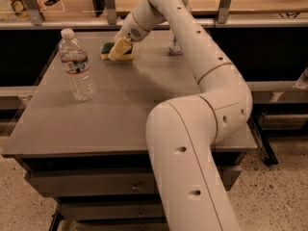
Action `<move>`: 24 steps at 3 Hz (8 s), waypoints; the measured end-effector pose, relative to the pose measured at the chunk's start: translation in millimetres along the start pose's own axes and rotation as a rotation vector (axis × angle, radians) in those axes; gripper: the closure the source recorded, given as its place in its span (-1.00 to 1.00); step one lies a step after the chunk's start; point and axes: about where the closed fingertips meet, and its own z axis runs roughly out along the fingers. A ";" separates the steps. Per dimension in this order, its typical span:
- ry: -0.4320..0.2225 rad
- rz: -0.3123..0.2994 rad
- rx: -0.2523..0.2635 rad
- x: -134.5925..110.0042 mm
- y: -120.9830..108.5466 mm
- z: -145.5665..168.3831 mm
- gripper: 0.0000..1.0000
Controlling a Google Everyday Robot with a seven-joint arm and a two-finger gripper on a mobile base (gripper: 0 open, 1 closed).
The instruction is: Pick sponge
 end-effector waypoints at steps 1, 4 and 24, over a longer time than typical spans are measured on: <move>0.012 -0.038 0.021 -8.9 -5.1 -12.7 0.27; 0.050 -0.093 0.040 -20.7 -6.6 -19.9 0.67; 0.056 0.138 -0.026 81.3 157.0 -119.2 0.65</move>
Offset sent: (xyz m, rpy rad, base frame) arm 0.0310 -0.0015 0.0611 -0.0489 -0.0996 0.0352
